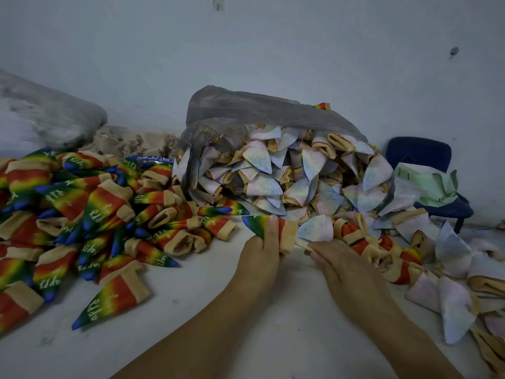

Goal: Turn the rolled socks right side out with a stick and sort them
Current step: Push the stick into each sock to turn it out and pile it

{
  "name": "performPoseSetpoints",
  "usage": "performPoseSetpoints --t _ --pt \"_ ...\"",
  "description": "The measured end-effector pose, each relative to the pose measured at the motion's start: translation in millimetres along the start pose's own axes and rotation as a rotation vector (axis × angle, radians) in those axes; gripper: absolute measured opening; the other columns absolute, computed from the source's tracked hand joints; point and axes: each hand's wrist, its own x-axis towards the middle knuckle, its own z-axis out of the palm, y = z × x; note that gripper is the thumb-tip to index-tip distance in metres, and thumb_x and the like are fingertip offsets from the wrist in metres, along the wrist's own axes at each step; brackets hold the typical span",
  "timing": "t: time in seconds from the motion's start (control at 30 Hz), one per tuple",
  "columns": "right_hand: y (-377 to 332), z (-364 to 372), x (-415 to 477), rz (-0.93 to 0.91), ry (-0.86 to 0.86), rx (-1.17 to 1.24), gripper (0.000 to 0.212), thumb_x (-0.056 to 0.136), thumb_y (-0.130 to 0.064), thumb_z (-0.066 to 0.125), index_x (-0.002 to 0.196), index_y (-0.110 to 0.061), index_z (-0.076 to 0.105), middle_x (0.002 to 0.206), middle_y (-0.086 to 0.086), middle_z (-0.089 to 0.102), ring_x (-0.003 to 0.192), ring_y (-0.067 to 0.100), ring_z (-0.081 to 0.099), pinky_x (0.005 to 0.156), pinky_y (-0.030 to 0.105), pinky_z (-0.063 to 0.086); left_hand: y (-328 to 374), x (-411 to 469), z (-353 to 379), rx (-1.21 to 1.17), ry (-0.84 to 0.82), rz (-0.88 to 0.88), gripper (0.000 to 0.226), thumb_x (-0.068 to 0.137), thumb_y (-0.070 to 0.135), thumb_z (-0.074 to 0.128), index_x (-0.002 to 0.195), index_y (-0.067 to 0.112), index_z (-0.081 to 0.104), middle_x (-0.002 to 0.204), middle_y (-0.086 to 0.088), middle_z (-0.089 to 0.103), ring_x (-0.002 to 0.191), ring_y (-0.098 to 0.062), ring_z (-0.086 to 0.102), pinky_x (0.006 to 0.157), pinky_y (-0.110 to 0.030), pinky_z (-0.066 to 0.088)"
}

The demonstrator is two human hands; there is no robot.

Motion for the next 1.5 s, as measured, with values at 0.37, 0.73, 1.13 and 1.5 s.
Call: performPoseSetpoints --t 0.37,0.73,1.13,1.5 --pt "-31.3 34.3 -7.0 0.295 -0.065 0.026 0.025 0.100 -0.044 0.025 0.100 -0.038 0.050 0.080 -0.012 0.053 0.077 0.012 0.051 0.061 0.031 0.040 -12.8 13.0 1.9 0.090 0.074 -0.045 0.047 0.106 0.021 0.035 0.148 0.002 0.029 0.095 -0.013 0.069 0.082 -0.023 0.065 0.073 -0.031 0.054" --pt "-16.3 33.3 -3.3 0.124 -0.237 0.195 0.031 0.099 -0.047 0.025 0.098 -0.035 0.053 0.099 -0.011 0.066 0.094 0.011 0.060 0.081 0.037 0.049 -8.4 21.5 -10.9 -0.744 0.096 -0.183 0.035 0.086 -0.004 0.057 0.079 0.022 0.079 0.089 0.002 0.074 0.093 -0.013 0.070 0.086 -0.028 0.051" --pt "-11.4 19.8 -2.9 0.239 -0.177 0.525 0.031 0.100 -0.035 0.035 0.084 -0.032 0.061 0.077 -0.013 0.057 0.073 -0.020 0.048 0.058 0.003 0.034 -9.9 12.8 -10.1 -0.284 0.044 0.070 0.044 0.093 0.066 0.033 0.123 0.042 0.055 0.111 0.022 0.057 0.098 0.028 0.047 0.092 -0.004 0.039" --pt "3.6 8.0 -4.4 0.192 -0.196 0.382 0.029 0.094 -0.049 0.041 0.075 -0.032 0.055 0.081 0.000 0.065 0.079 0.011 0.061 0.069 0.036 0.047 -12.7 20.7 -14.7 -0.279 0.292 0.046 0.082 0.078 0.077 0.040 0.123 0.011 0.059 0.102 -0.005 0.061 0.097 -0.017 0.060 0.081 -0.030 0.045"
